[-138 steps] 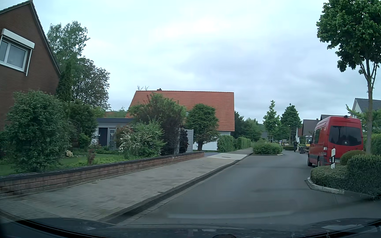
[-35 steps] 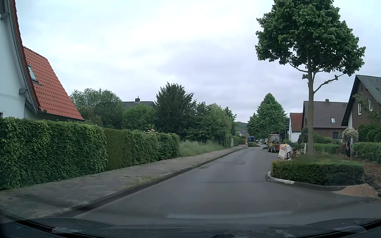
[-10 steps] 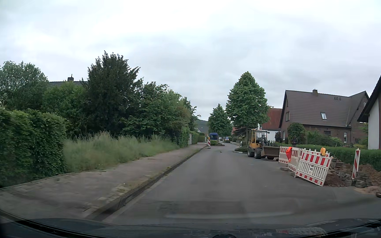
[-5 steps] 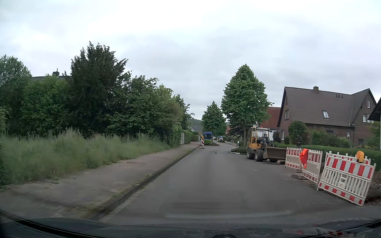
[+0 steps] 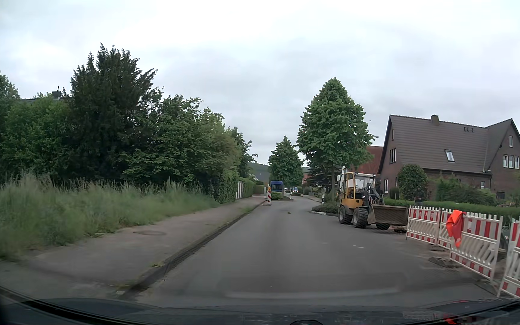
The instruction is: Follow the waypoints while adhering to traffic rules and regulations
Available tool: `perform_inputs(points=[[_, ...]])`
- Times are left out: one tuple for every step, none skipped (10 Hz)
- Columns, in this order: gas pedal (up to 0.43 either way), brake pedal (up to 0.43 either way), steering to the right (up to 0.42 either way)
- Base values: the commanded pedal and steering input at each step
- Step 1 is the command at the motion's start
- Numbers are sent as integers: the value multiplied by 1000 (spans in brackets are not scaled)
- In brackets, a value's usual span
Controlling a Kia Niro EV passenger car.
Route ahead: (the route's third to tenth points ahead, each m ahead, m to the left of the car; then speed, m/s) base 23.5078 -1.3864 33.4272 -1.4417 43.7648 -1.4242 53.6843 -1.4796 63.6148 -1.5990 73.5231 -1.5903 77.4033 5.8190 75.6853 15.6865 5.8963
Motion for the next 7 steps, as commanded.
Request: perform_inputs(points=[[150, 0, 8], [138, 0, 8], [138, 0, 8], [138, 0, 7], [138, 0, 5], [138, 0, 4], [138, 0, 2]])
